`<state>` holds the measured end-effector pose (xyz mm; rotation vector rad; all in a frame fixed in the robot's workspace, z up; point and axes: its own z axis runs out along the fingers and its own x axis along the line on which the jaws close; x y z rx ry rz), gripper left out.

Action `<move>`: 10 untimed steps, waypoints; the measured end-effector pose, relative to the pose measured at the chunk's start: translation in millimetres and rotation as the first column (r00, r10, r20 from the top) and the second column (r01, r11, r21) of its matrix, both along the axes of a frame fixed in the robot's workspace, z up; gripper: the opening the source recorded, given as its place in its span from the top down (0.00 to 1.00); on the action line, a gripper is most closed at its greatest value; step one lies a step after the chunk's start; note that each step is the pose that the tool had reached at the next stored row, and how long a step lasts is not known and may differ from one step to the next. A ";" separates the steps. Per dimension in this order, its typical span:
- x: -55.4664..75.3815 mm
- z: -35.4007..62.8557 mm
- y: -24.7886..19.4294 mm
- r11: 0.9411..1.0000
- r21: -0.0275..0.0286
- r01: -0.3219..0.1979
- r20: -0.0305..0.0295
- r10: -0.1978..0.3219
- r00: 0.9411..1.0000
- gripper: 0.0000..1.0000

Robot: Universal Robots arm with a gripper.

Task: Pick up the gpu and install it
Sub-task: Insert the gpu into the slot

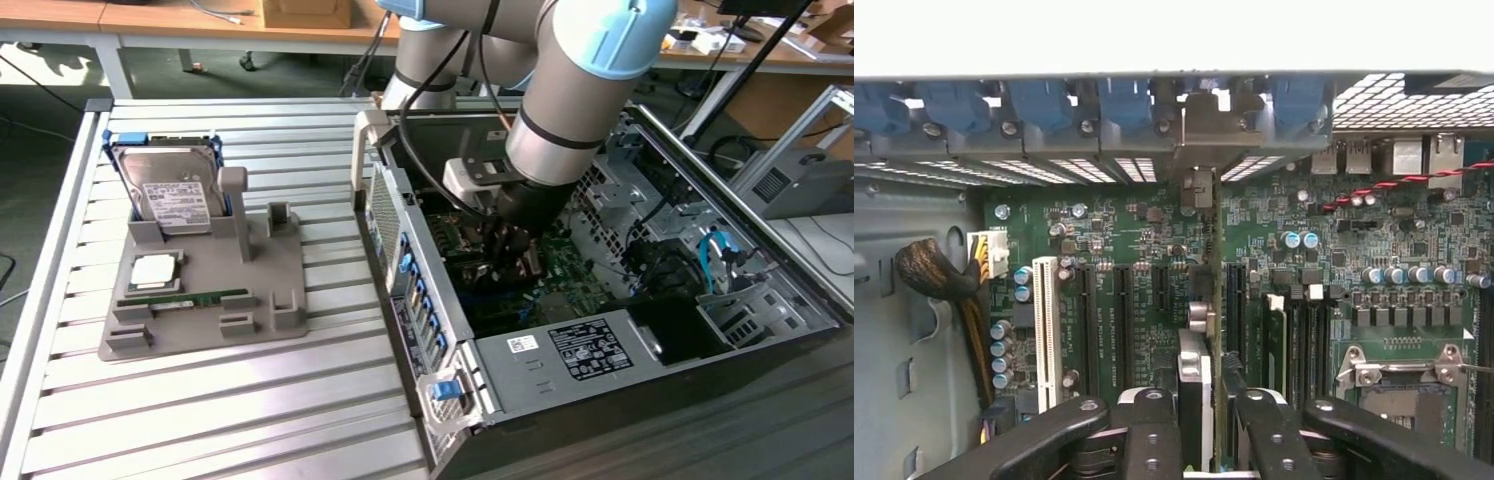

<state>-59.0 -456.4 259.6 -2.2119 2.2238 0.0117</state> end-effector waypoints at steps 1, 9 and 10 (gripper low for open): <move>0.0 0.0 0.0 1.000 -0.001 -0.005 0.000 0.005 1.000 0.73; 0.0 -0.2 0.0 1.000 -0.004 -0.009 0.000 0.009 1.000 0.73; 0.0 -0.3 0.0 1.000 -0.004 -0.009 0.000 0.009 1.000 0.73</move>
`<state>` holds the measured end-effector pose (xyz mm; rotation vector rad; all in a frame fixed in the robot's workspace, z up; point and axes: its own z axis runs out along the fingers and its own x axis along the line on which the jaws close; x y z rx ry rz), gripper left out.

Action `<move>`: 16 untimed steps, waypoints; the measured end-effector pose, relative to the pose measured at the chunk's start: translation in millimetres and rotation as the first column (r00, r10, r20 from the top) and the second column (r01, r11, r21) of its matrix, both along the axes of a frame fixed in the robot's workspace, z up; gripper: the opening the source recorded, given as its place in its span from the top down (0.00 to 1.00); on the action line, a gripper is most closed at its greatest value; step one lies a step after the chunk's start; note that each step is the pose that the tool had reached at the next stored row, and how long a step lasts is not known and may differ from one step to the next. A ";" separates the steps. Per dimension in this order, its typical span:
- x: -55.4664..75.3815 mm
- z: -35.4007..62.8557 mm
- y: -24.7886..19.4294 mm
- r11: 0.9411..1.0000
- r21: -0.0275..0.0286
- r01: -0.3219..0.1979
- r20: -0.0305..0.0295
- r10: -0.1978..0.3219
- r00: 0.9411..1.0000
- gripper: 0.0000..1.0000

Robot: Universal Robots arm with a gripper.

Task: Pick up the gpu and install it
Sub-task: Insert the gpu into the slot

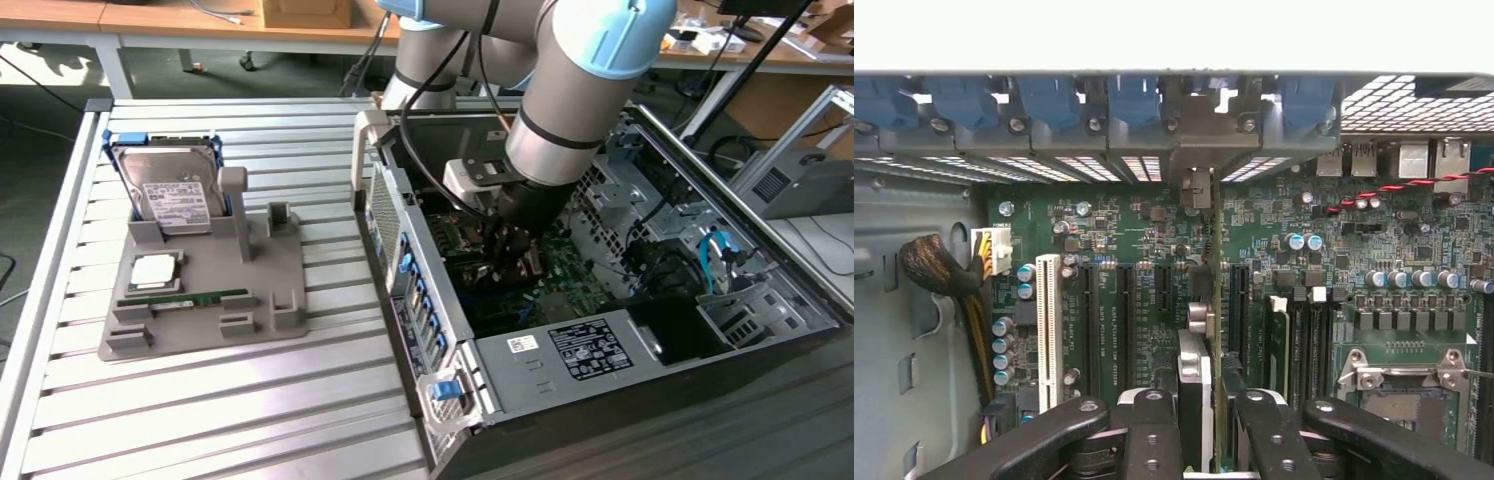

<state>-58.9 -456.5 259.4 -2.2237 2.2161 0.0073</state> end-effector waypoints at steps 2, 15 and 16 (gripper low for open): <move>0.0 -0.2 0.6 1.000 0.000 0.000 0.000 0.000 1.000 0.73; 0.4 -4.3 2.0 1.000 0.000 -0.004 0.000 0.004 1.000 0.73; 1.0 -4.9 2.0 1.000 0.000 -0.004 0.000 0.004 1.000 0.73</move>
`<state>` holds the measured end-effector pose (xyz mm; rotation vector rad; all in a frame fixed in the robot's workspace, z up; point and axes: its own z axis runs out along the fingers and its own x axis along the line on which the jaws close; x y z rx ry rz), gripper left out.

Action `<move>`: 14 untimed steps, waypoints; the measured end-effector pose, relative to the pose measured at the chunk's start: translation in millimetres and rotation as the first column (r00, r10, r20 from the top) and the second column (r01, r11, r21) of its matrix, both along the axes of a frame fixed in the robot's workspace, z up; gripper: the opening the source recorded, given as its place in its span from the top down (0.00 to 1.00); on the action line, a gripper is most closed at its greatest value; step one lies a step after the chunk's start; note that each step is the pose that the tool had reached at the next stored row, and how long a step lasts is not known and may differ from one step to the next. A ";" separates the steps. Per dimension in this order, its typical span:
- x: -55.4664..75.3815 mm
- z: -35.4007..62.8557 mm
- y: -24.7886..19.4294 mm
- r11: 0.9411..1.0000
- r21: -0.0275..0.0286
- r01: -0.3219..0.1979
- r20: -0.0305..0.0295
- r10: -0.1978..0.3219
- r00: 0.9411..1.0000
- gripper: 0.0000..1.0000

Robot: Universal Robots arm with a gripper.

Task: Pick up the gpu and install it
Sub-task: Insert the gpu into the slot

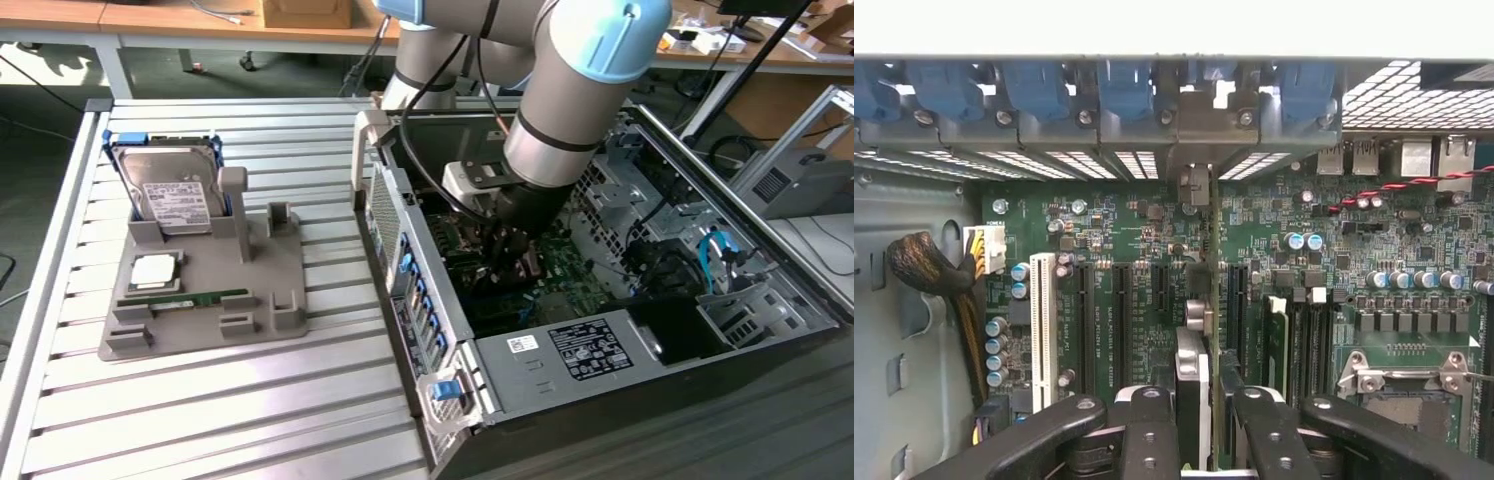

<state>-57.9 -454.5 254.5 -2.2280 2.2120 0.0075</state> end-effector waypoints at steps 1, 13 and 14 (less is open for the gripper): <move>0.6 -0.1 0.0 1.000 0.000 0.000 0.000 0.000 1.000 0.73; 2.3 -0.3 0.0 1.000 0.000 0.000 0.000 0.000 1.000 0.73; 2.3 -0.2 0.1 1.000 0.000 0.000 0.000 0.000 1.000 0.73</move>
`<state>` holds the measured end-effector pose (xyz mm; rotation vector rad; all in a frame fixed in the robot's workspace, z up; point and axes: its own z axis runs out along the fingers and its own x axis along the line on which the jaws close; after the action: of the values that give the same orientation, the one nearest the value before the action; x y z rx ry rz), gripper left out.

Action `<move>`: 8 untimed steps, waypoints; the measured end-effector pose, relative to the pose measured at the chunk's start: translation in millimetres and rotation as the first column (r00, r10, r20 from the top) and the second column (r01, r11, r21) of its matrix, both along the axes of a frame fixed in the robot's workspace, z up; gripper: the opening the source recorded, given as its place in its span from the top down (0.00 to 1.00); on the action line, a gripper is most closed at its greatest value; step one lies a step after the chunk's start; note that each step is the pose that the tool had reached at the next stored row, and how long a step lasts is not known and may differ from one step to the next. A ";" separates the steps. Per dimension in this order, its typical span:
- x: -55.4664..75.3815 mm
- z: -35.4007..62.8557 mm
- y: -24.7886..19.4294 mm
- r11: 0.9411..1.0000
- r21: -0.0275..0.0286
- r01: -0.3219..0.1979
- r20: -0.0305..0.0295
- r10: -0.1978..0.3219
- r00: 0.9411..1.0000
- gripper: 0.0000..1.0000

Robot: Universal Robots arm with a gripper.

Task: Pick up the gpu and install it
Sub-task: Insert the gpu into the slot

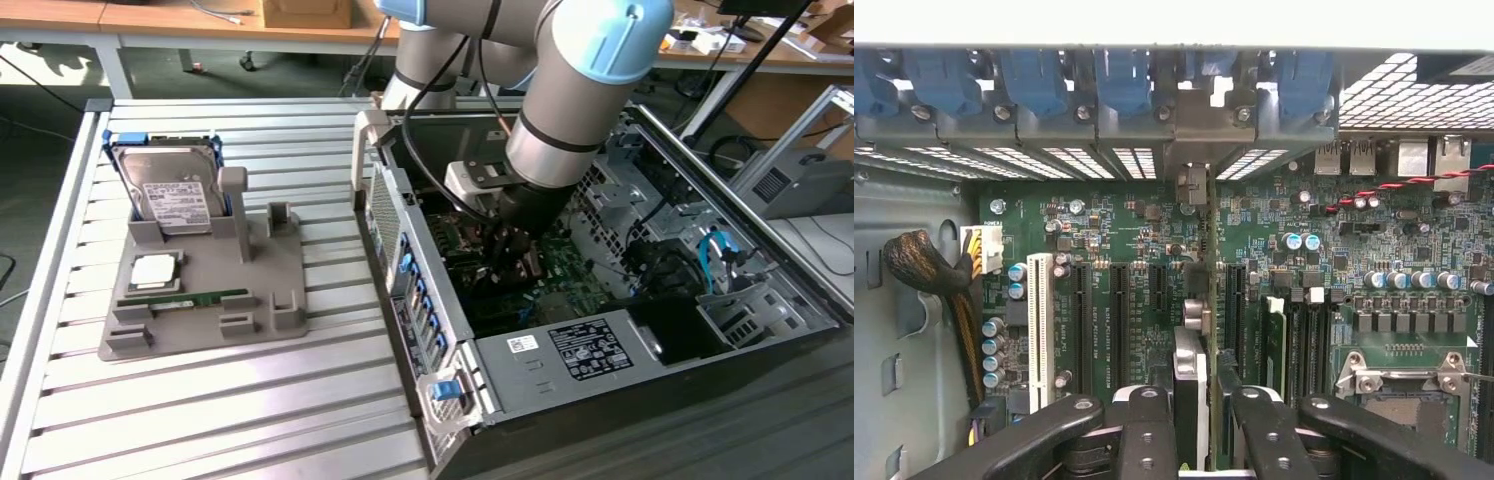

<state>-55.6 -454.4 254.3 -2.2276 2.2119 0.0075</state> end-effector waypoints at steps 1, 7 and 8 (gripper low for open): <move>0.0 0.2 0.0 1.000 0.000 0.000 0.000 0.000 1.000 0.73; 0.0 3.5 0.0 1.000 0.001 0.000 0.000 0.000 1.000 0.73; 0.0 3.5 0.0 1.000 0.001 0.000 0.000 0.000 1.000 0.73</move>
<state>-55.6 -454.4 257.8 -2.2270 2.2112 0.0089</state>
